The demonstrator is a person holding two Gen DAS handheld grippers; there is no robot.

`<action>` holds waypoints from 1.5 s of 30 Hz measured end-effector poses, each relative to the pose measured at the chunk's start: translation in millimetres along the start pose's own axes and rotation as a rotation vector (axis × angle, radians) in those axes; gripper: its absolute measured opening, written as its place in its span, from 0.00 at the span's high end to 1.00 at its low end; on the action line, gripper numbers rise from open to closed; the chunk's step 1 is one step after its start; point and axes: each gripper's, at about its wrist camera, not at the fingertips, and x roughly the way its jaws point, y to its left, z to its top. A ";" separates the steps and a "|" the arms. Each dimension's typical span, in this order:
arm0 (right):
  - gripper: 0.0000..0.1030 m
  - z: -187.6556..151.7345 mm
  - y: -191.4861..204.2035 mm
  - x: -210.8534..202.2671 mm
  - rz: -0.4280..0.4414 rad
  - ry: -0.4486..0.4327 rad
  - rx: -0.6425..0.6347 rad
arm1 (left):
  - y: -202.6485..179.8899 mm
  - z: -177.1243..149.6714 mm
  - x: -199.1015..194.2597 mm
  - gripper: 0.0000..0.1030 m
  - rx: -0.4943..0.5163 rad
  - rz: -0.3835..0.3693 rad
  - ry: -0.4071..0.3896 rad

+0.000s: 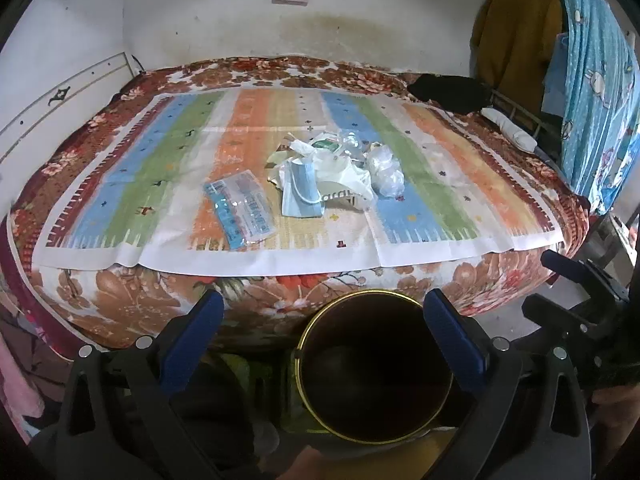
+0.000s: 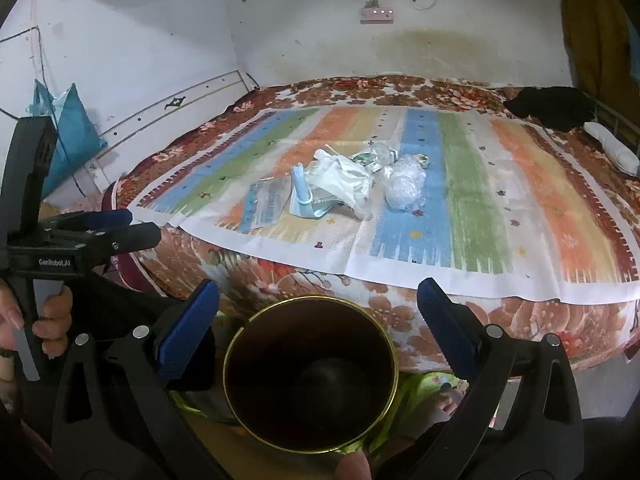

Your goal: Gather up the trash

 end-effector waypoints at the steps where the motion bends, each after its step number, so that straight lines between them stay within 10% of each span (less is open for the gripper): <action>1: 0.08 0.2 -1.1 0.6 0.002 0.003 0.001 | -0.5 -0.1 -0.7 0.06 0.005 -0.010 -0.002; 45: 0.09 2.7 3.5 7.9 0.034 0.052 -0.024 | -0.5 1.7 -3.7 0.06 -0.040 -0.013 -0.027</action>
